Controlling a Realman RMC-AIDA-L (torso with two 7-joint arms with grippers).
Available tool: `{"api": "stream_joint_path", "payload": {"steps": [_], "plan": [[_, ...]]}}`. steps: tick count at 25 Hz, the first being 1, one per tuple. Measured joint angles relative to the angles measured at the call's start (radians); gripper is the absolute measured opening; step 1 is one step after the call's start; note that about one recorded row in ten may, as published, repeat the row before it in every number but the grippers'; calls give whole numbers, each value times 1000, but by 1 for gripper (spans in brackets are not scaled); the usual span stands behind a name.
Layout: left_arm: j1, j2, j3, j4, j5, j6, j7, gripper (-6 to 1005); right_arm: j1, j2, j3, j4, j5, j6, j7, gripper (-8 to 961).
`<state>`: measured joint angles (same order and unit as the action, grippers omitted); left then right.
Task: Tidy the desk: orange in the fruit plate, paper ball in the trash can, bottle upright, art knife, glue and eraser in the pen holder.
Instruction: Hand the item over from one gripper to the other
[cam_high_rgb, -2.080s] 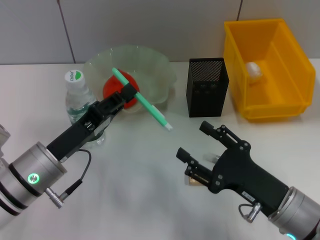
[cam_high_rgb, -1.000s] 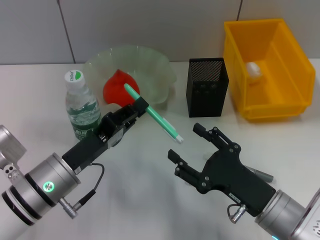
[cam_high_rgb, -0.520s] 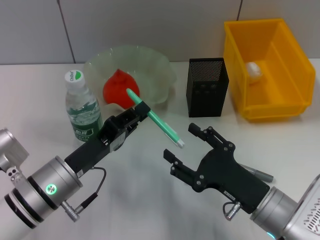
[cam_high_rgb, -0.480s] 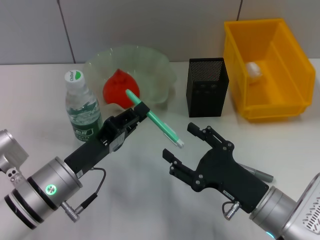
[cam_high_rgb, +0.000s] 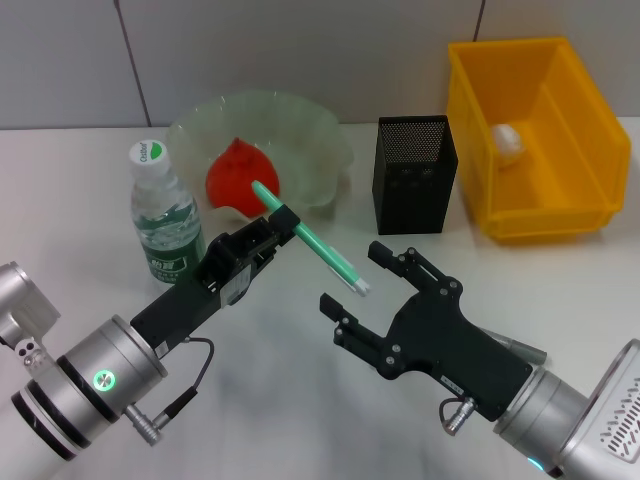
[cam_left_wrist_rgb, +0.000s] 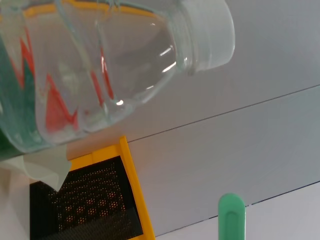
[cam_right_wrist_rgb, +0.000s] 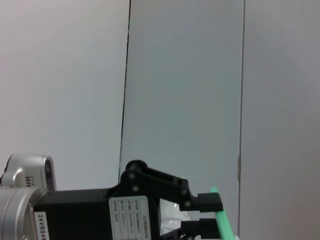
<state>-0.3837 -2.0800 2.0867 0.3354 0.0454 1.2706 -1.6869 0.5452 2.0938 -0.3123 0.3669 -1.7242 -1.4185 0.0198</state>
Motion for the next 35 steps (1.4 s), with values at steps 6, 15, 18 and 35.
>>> {"api": "stream_joint_path", "payload": {"steps": [6,15,18,35], "plan": [[0,0,1,1,-1,-5,-3,279,8,0,1,-3,0,1,0,670],[0,0,1,4,-1,-9,-8,283,11,0,20,0,0,13,-49,495],[0,0,1,4,-1,-11,-10,285,12,0,25,0,0,17,-49,497],[0,0,1,4,-1,-19,-11,294,19,0,36,0,-24,27,-50,381]]}}
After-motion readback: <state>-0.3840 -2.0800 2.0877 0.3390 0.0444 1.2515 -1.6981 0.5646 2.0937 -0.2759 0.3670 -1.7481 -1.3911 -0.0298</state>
